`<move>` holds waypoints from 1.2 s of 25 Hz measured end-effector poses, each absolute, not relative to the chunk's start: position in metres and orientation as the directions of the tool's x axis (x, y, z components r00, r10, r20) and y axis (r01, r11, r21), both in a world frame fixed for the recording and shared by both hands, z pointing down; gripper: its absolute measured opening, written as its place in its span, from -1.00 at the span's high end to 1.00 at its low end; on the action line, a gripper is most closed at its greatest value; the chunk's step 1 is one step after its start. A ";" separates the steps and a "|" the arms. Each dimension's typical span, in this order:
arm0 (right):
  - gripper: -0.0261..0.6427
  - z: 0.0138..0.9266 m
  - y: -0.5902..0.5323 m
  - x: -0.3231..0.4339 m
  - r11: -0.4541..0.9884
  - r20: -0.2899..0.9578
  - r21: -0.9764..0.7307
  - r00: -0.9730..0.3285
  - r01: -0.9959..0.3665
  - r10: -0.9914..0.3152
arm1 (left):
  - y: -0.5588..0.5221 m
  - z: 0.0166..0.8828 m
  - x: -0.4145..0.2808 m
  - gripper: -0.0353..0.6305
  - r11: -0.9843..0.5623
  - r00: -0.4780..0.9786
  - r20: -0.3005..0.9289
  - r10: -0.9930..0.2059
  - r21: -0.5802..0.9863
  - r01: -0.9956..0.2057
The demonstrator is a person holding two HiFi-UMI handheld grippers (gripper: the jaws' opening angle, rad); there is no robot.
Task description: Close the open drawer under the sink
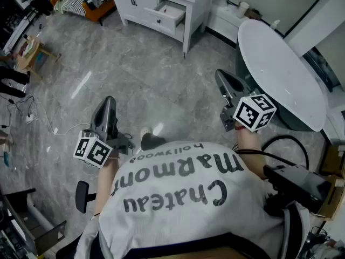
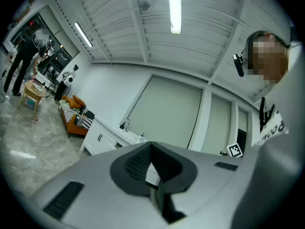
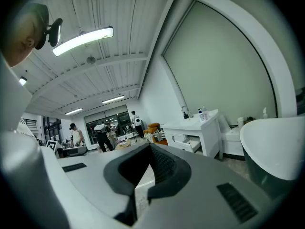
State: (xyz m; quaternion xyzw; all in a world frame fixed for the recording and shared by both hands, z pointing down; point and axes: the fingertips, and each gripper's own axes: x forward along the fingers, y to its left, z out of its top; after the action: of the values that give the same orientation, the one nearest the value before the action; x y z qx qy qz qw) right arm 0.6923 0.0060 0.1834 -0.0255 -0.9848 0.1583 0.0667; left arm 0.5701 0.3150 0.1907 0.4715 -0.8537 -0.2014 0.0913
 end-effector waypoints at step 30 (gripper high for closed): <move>0.89 0.167 0.055 0.550 0.929 0.018 -0.324 -0.981 0.177 0.193 | 0.306 0.174 0.458 0.87 0.312 -0.359 -0.082 -0.930 0.342 -0.886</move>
State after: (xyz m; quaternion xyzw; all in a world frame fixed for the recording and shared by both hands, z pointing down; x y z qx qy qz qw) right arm 0.5502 0.0552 0.1671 -0.0944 -0.9819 0.1625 0.0249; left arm 0.4584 0.3057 0.1742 0.5623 -0.8074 -0.1663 0.0653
